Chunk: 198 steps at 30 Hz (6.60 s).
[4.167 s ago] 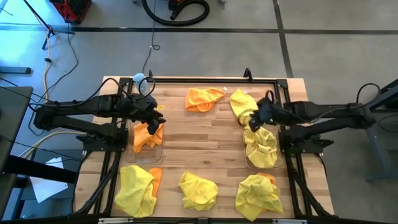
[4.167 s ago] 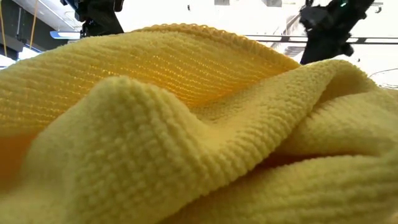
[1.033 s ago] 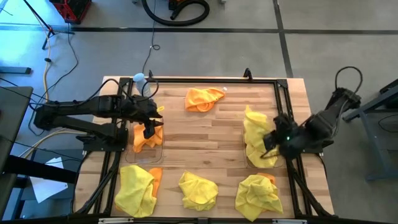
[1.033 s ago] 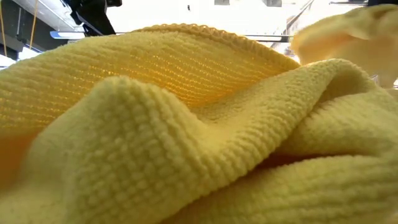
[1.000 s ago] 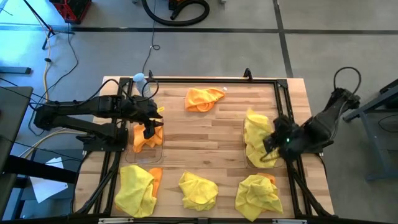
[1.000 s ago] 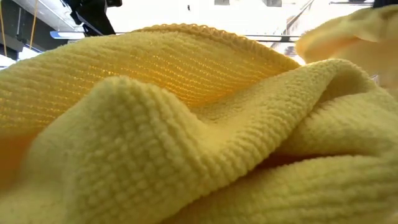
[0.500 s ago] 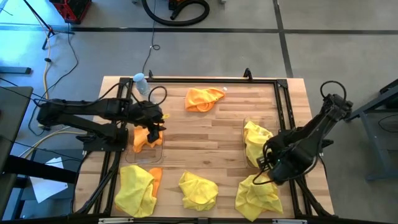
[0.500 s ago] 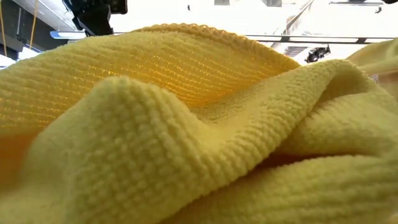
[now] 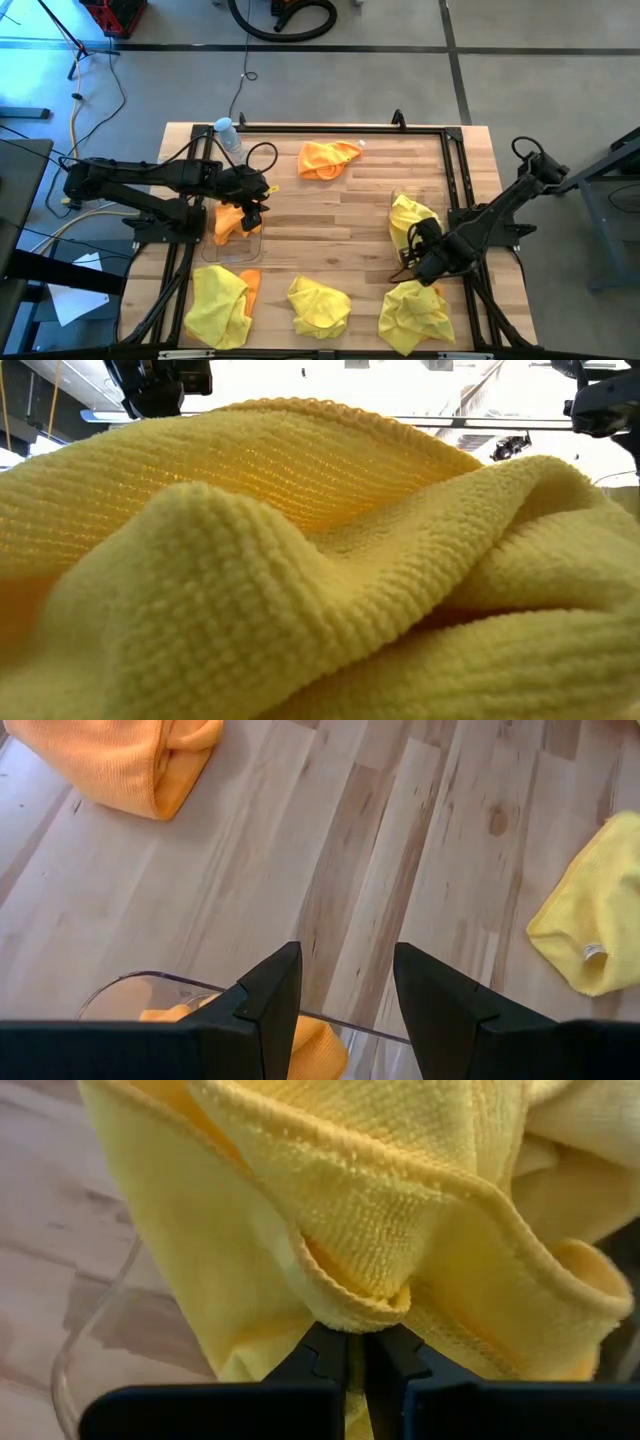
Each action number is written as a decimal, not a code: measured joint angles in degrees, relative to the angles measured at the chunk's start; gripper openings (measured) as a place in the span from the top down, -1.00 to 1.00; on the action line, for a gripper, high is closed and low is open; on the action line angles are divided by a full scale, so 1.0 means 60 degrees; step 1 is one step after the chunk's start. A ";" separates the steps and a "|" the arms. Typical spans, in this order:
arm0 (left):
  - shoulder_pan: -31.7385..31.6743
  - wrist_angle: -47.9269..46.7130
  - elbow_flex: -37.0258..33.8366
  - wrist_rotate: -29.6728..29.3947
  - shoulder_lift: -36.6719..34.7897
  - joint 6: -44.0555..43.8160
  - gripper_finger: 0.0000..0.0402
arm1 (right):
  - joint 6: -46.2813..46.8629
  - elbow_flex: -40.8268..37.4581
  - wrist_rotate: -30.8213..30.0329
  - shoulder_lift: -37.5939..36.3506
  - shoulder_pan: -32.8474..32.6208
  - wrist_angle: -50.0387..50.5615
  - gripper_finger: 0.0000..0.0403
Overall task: Sort microfiber towel by color & place in baskets
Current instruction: Put the yellow towel into the right transparent bin, then put the orange towel into the left transparent bin
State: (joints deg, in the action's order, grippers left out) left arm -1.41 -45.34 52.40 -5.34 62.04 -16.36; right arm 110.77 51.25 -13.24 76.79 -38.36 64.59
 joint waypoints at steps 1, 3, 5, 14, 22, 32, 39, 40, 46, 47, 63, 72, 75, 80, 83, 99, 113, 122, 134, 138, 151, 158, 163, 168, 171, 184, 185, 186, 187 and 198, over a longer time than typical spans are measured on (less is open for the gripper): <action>0.0000 0.0000 0.0000 0.0000 0.0000 0.0000 0.26 | 0.0069 -0.0012 0.0006 0.0000 0.0023 -0.0060 0.91; 0.0000 0.0000 0.0000 0.0000 -0.0004 0.0000 0.26 | 0.0175 -0.0005 0.0193 0.0000 0.0032 -0.0035 0.81; 0.0000 0.0000 0.0000 0.0004 -0.0004 0.0000 0.26 | 0.0185 0.0057 0.0375 0.0000 0.0032 0.0054 0.70; 0.0000 -0.0001 0.0000 0.0055 -0.0004 0.0000 0.26 | 0.0323 0.1512 0.0609 -0.0007 -0.0114 0.1308 0.34; 0.0000 0.0000 0.0000 0.0051 -0.0004 0.0000 0.26 | 0.0585 0.2597 -0.0559 -0.0015 0.0507 0.3114 0.33; 0.0000 -0.0003 0.0000 0.0048 -0.0004 0.0000 0.26 | -0.0610 0.0276 -0.0013 -0.0011 0.1999 0.0705 0.33; 0.0000 0.0000 0.0000 0.0047 -0.0004 0.0073 0.26 | -0.0717 -0.1539 0.0623 -0.0011 0.2465 -0.1602 0.33; 0.0000 0.0000 0.0000 0.0047 -0.0004 0.0073 0.26 | -0.0717 -0.1648 0.0624 -0.0011 0.2484 -0.1761 0.33; 0.0000 -0.0002 0.0000 0.0047 -0.0004 0.0073 0.26 | -0.0988 -0.1080 0.0639 -0.0011 0.2476 -0.0962 0.33; 0.0000 -0.0001 0.0000 0.0047 -0.0004 0.0073 0.26 | -0.1080 -0.0834 0.0638 -0.0007 0.2456 -0.0645 0.33; 0.0000 0.0040 0.0000 0.0033 -0.0004 -0.0701 0.26 | -0.3589 0.3017 -0.0667 -0.0011 0.1823 0.2589 0.33; 0.0219 0.0581 0.0000 0.0036 -0.0004 -0.2263 0.26 | -0.4221 0.2533 0.0378 -0.0007 0.0855 0.1719 0.70; 0.0445 0.1390 0.0000 0.0038 -0.0004 -0.2701 0.26 | -0.4478 0.2421 -0.0118 -0.0007 0.0240 0.1166 0.95; 0.0811 0.2649 -0.0001 -0.0208 0.0222 -0.2737 0.26 | -0.4546 0.2414 -0.1379 -0.0007 -0.0718 0.0876 0.90; 0.0880 0.3613 0.0000 -0.0087 0.0586 -0.2591 0.26 | -0.4541 0.2414 -0.2265 -0.0007 -0.1270 0.0760 0.97; -0.1287 0.4872 0.3146 0.0535 0.4608 0.1910 0.26 | -0.4544 0.2411 -0.6060 -0.0007 -0.1151 0.0624 1.00; -0.3989 0.1058 0.7851 0.0532 0.8776 0.2266 0.26 | -0.4549 0.2411 -0.6017 -0.0007 0.0130 0.0863 1.00; -0.4397 0.0645 0.8477 0.0539 1.0666 0.2583 0.26 | -0.4080 0.2411 -0.5970 -0.0007 0.0405 0.1254 1.00; -0.4441 -0.0372 0.8535 0.0301 1.1650 0.2752 0.49 | -0.3685 0.2411 -0.5941 -0.0011 0.0462 0.1611 1.00; -0.4396 -0.0845 0.8535 -0.0157 1.1646 0.3349 0.73 | -0.3710 0.2411 -0.5729 -0.0011 0.0462 0.1769 1.00; -0.4069 -0.1869 0.8455 -0.0206 1.0418 0.0829 0.99 | -0.3969 -0.0357 -0.5948 -0.1072 -0.0585 -0.2078 1.00; -0.3139 -0.1901 0.8466 -0.0632 0.8937 -0.0110 1.00 | -0.5680 -0.1796 -0.5562 -0.1912 -0.0618 -0.4535 1.00; -0.2331 -0.1992 0.8463 -0.0780 0.7808 -0.0765 1.00 | -0.7655 -0.2184 -0.4886 -0.2640 -0.0606 -0.5372 1.00; -0.1341 -0.2361 0.8473 -0.1453 0.6730 -0.1514 1.00 | -0.9897 -0.2562 -0.3838 -0.3517 -0.0350 -0.6332 1.00; -0.0706 -0.3020 0.8473 -0.2011 0.6043 -0.2059 1.00 | -1.1016 -0.3020 -0.3172 -0.4090 0.0042 -0.7248 1.00; 0.2094 -0.7435 0.8341 -0.3459 0.4377 -0.6902 1.00 | -1.2293 -0.3691 -0.1693 -0.4801 0.1404 -0.8895 1.00; 0.2271 -0.7261 0.8115 -0.3447 0.4239 -0.6893 1.00 | -1.2293 -0.3691 -0.1693 -0.4801 0.1453 -0.8895 1.00; 0.2434 -0.7288 0.7952 -0.3407 0.4164 -0.6900 1.00 | -1.2293 -0.3692 -0.1694 -0.4801 0.1497 -0.8895 1.00; 0.2559 -0.7434 0.7808 -0.3400 0.4103 -0.7073 1.00 | -1.2293 -0.3691 -0.1695 -0.4801 0.1542 -0.8902 1.00; 0.3180 -0.7419 0.4413 -0.2203 0.2966 -0.8920 1.00 | -1.2066 -0.3691 -0.1732 -0.4798 0.1920 -0.9684 1.00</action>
State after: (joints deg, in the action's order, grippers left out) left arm 17.67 -89.86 78.88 -18.56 79.83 -69.88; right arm 38.38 29.10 -23.63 48.01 -26.84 6.49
